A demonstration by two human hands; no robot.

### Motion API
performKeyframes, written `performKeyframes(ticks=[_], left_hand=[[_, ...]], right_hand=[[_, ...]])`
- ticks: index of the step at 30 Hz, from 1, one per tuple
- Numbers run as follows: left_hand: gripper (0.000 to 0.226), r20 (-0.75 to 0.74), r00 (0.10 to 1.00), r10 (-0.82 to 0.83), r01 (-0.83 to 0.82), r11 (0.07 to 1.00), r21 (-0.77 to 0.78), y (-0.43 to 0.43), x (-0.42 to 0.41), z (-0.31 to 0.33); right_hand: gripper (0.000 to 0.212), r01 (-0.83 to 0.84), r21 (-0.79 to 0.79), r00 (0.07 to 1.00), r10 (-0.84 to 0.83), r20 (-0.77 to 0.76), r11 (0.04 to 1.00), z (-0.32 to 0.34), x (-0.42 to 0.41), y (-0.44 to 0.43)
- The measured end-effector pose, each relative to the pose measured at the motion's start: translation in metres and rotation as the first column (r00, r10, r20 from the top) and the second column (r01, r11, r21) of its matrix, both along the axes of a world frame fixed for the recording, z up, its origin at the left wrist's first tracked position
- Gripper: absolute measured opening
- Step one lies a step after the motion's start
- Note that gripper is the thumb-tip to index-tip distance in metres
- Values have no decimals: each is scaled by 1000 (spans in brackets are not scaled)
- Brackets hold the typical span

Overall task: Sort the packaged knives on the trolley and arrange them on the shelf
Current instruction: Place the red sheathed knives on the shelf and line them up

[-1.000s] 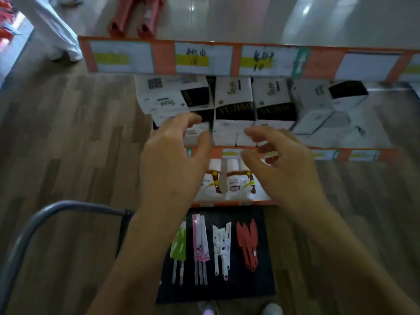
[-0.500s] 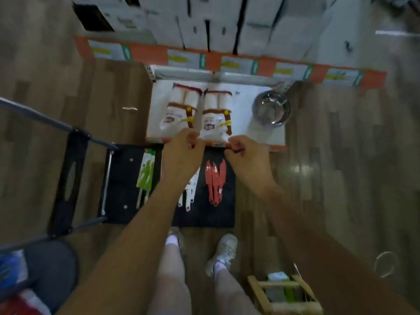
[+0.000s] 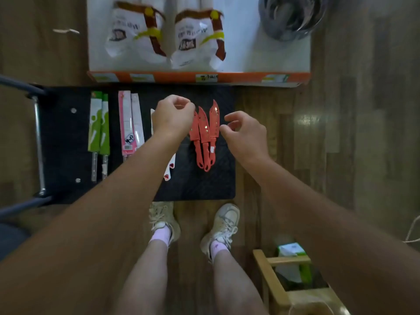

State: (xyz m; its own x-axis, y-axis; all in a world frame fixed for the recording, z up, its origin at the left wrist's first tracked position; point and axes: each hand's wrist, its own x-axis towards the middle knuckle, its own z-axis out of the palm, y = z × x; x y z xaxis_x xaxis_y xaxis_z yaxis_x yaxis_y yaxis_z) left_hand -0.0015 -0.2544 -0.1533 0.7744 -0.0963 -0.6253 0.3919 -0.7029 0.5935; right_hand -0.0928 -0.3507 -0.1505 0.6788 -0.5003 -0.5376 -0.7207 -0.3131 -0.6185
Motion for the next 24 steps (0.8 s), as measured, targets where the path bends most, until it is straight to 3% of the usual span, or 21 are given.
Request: performKeyframes(ticks=[8, 13, 18, 24], left_hand=[[11, -97, 993, 70, -66, 997, 44, 11, -21, -159], [15, -124, 990, 70, -58, 994, 95, 23, -43, -237], [32, 6, 999, 35, -35, 990, 133, 27, -59, -281], [33, 172, 985, 32, -51, 993, 106, 25, -68, -287]], right_hand=[[25, 74, 56, 990, -66, -127, 996, -150, -16, 2], [32, 23, 32, 979, -16, -205, 999, -224, -32, 7], [35, 63, -31, 980, -68, -188, 998, -267, -28, 13], [24, 126, -53, 990, -129, -63, 991, -285, -32, 30]])
